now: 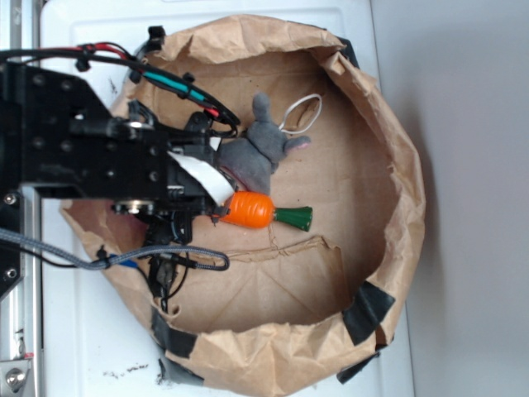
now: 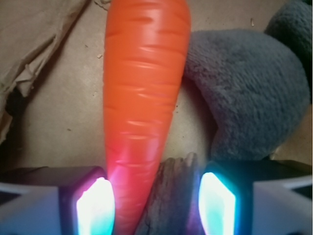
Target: Grab the wood chip.
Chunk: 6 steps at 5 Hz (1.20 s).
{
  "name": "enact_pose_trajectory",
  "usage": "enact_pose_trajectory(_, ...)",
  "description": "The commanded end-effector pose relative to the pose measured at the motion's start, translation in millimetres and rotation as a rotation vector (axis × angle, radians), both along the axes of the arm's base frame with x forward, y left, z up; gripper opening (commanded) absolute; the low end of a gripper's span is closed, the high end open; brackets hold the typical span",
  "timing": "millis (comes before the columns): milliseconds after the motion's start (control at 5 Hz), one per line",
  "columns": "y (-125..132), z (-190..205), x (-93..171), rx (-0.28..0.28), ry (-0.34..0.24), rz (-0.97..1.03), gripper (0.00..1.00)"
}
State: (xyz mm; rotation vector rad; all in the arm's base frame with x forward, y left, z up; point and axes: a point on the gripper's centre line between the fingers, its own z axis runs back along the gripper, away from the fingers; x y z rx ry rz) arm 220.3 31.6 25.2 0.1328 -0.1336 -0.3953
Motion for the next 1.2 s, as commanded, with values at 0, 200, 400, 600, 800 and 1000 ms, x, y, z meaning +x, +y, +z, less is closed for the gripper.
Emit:
enact_pose_trajectory(0,8.8,34.9,-5.9,-0.025,-0.112,0.035,0.00)
enact_pose_trajectory(200,13.3,49.9,-11.4,-0.046,-0.166,0.045,0.00)
enact_pose_trajectory(400,12.4,49.8,-13.2,-0.038,-0.169,0.036,0.00)
enact_pose_trajectory(600,11.4,46.0,-12.3,-0.034,-0.150,0.011,0.19)
enact_pose_trajectory(800,6.4,33.7,-10.5,-0.035,-0.110,-0.039,1.00)
enact_pose_trajectory(1000,-3.1,14.5,-14.5,-0.028,-0.062,-0.108,1.00)
